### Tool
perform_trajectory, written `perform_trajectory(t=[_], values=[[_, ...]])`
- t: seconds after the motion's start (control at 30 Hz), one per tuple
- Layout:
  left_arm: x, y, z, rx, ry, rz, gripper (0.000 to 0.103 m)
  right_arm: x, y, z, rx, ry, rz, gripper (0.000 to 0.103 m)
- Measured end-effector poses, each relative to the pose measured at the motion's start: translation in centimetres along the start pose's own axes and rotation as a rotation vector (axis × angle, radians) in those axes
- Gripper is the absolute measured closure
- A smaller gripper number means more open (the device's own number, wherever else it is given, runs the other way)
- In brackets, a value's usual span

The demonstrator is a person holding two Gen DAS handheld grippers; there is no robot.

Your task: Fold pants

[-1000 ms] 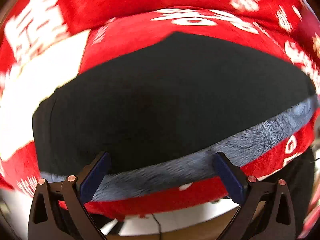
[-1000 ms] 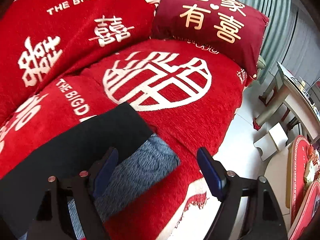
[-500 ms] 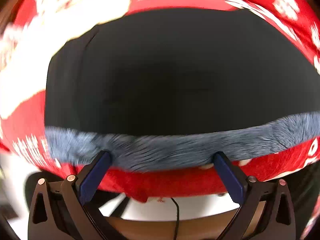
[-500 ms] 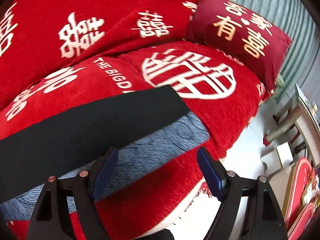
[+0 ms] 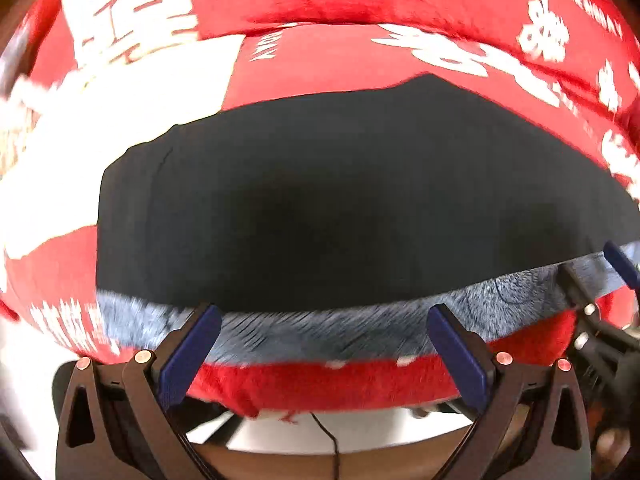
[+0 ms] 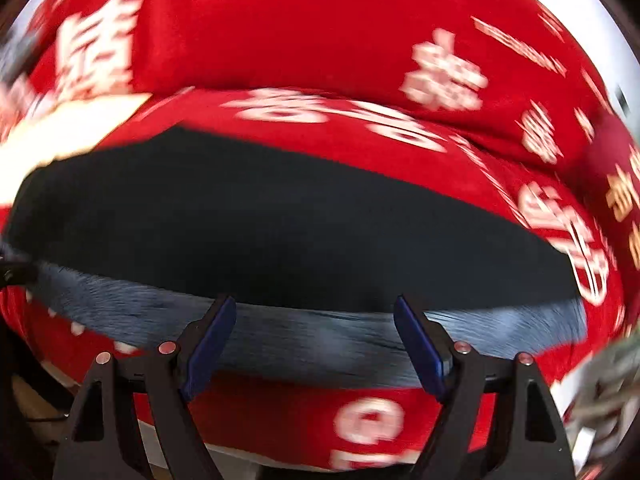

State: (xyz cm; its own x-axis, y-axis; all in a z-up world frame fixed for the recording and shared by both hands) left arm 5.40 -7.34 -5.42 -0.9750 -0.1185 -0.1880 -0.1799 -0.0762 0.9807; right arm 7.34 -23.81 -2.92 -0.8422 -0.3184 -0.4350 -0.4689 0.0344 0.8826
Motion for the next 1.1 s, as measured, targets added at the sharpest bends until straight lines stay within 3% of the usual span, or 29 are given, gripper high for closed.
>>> perform_trajectory(t=[0.1,0.17,0.27,0.43,0.6,0.7,0.9,0.97,1.03,1.1], values=[[-0.1,-2.3,-0.9,-0.048,-0.038,0.042,0.0,0.0,-1.2,0.8,0.01,0.019,0.022,0.017],[-1.7,-2.4,-0.5,-0.058,-0.062,0.018,0.0,0.3,-1.1,-0.8,0.026,-0.012,0.02,0.015],[-1.1,-2.5,0.6,-0.056,-0.055,0.029,0.0,1.4,-1.6,-5.2,0.07,-0.091,0.053,0.011],[0.7,-3.3,5.1,-0.04,0.054,0.084,0.0,4.5,-2.4,-14.1,0.143,-0.261,0.114,0.008],[2.0,-3.0,10.0,0.075,0.24,0.134,0.0,5.9,-2.3,-19.9,0.218,-0.417,0.184,0.007],[0.2,-2.1,10.5,0.12,0.267,0.116,0.0,2.9,-1.4,-18.5,0.21,-0.381,0.135,0.007],[-7.4,-2.0,7.6,0.063,0.207,0.044,0.0,-6.3,-1.3,-6.5,0.071,-0.156,-0.027,0.007],[-7.9,-3.0,6.7,0.076,0.212,0.056,0.0,-8.3,-2.4,-1.9,0.015,-0.078,-0.024,0.007],[-8.9,-4.0,5.3,0.016,0.197,0.035,0.0,-9.2,-3.9,1.5,-0.078,-0.025,0.01,0.007],[-8.8,-4.1,5.3,0.011,0.179,0.017,0.0,-9.1,-5.7,2.1,-0.075,0.002,0.056,0.007]])
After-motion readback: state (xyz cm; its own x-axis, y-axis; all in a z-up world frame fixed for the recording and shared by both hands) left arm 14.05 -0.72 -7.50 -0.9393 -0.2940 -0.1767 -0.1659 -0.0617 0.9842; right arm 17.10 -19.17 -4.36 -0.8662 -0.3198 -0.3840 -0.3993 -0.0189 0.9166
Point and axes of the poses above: each gripper's, at about its wrist camera, not at the fingertips, and y roughly against the way its jaws point, z to its left, x to its underside, the point moved 10 cm from there along -y, roughly the way its jaws point, and after that the axes turned 7 degrees about z, right-handed, at the moved point
